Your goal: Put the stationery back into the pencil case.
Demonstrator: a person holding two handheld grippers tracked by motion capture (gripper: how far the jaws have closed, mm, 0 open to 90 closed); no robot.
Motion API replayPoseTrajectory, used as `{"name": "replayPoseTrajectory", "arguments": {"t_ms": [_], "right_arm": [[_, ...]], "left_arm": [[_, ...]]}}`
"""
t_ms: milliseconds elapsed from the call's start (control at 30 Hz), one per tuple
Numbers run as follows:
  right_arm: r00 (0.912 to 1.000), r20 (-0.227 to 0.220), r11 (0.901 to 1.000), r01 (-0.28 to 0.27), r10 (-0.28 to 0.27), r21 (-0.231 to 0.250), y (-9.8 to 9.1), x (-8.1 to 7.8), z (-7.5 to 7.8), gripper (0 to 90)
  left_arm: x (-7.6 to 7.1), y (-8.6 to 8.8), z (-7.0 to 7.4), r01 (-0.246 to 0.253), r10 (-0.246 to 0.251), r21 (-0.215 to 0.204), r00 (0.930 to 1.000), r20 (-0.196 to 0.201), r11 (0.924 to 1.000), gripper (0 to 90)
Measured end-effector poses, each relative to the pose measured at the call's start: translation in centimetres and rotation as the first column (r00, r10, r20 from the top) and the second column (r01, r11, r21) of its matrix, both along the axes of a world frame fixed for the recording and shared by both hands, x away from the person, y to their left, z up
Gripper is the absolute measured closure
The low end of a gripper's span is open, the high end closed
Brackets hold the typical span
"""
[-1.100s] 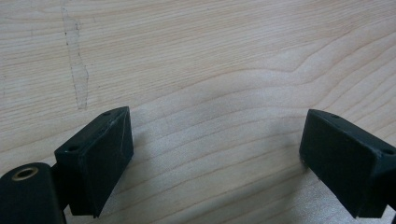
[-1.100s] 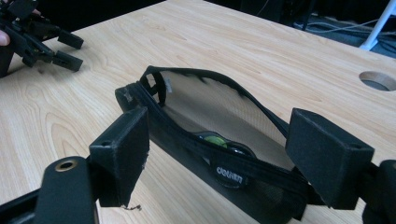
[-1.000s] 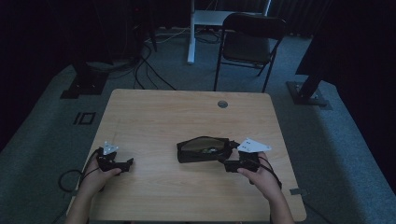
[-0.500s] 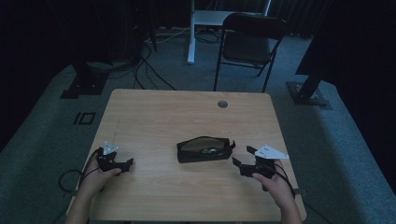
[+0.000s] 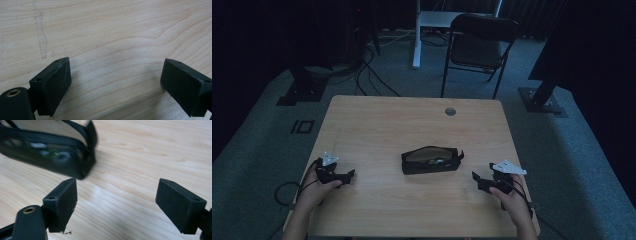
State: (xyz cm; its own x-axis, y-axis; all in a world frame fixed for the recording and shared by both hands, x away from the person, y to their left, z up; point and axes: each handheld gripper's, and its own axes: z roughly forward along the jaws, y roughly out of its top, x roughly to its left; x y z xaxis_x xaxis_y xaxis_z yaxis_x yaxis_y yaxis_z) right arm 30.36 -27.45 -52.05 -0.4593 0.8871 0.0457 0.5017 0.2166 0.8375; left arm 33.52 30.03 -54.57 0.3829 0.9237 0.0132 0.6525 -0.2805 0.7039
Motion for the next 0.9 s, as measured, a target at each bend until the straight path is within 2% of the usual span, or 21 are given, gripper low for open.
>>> {"name": "replayPoseTrajectory", "arguments": {"t_ms": [33, 167, 300, 433, 500, 567, 633, 800, 900], "right_arm": [[0.9994, -0.008, 0.9991, 0.035, -0.035, -0.023, -0.3, 0.0, -0.4, 17.3], [0.996, -0.024, 0.9947, 0.084, -0.086, -0.058, -0.9, 0.0, -1.3, 17.3], [0.9876, -0.051, 0.9834, 0.142, -0.148, -0.113, -1.4, 0.1, -2.2, 17.3], [0.9802, -0.072, 0.9785, 0.176, -0.184, -0.108, -1.8, 0.1, -2.8, 17.3], [0.9761, -0.09, 0.9751, 0.186, -0.198, -0.12, -1.9, 0.2, -2.9, 17.4], [0.9735, -0.087, 0.9717, 0.199, -0.211, -0.126, -2.0, 0.2, -2.9, 17.4], [0.9671, -0.107, 0.9664, 0.215, -0.231, -0.14, -2.1, 0.2, -3.0, 16.8], [0.9594, -0.138, 0.9666, 0.232, -0.246, -0.109, -2.4, 0.3, -3.0, 16.4], [0.9596, -0.139, 0.9668, 0.231, -0.245, -0.11, -2.3, 0.3, -3.0, 16.0]], "left_arm": [[0.0, 0.0, 0.0, 0.0, 0.0, 0.0, 1.0, 0.0, 1.0, 10.2], [0.0, 0.0, 0.0, 0.0, 0.0, 0.0, 1.0, 0.0, 1.0, 10.2], [0.0, 0.0, 0.0, 0.0, 0.0, 0.0, 1.0, 0.0, 1.0, 10.1], [0.0, 0.0, 0.0, 0.0, 0.0, 0.0, 1.0, 0.0, 1.0, 10.2], [0.0, 0.0, 0.0, 0.0, 0.0, 0.0, 1.0, 0.0, 1.0, 10.2], [0.0, 0.0, 0.0, 0.0, 0.0, 0.0, 1.0, 0.0, 1.0, 10.2], [0.0, 0.0, 0.0, 0.0, 0.0, 0.0, 1.0, 0.0, 1.0, 10.1], [0.0, 0.0, 0.0, 0.0, 0.0, 0.0, 1.0, 0.0, 1.0, 10.2], [0.0, 0.0, 0.0, 0.0, 0.0, 0.0, 1.0, 0.001, 1.0, 10.1]]}}
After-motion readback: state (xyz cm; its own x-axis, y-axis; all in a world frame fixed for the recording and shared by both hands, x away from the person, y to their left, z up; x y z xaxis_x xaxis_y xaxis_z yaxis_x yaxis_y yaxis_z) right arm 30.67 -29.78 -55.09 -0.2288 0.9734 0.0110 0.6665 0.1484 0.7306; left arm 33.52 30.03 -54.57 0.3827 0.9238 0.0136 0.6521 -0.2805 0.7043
